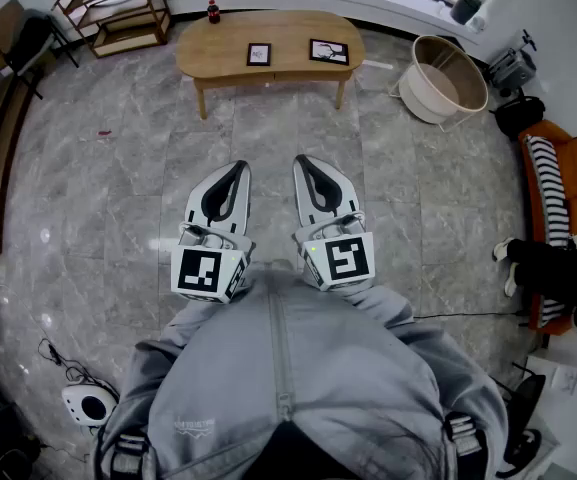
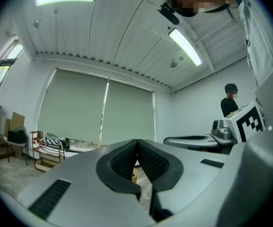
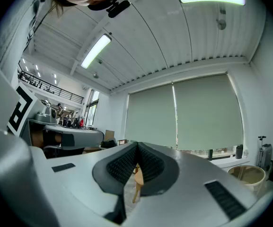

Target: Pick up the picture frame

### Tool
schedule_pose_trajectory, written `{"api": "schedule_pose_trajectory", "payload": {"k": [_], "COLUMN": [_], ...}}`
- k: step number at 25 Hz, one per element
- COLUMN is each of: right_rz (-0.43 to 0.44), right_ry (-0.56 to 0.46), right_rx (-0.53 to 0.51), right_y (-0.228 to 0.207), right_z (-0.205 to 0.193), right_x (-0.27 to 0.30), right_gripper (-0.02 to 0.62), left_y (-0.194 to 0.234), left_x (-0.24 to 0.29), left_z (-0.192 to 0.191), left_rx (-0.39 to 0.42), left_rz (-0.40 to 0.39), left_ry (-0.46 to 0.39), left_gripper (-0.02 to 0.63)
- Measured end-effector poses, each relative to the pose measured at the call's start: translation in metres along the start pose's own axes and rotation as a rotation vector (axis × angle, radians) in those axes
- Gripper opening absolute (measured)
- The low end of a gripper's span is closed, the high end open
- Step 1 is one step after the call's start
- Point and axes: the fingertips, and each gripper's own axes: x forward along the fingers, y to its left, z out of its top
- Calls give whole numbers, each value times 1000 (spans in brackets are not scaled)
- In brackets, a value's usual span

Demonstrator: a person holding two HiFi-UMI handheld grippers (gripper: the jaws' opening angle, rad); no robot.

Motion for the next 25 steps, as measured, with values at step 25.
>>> {"api": "schedule_pose_trajectory", "payload": {"k": [25], "right_rz": [25], "right_ry": [-60], "right_rx": [68], "right_y": [-75], "right_z": [-15], "right_x": [-2], "right_gripper": [31], "left_y": [-29], "left_x": [54], "left_z": [-2], "left_rx": [35], "left_rz": [51], "left_ry": [-29], "left_gripper": [18]}}
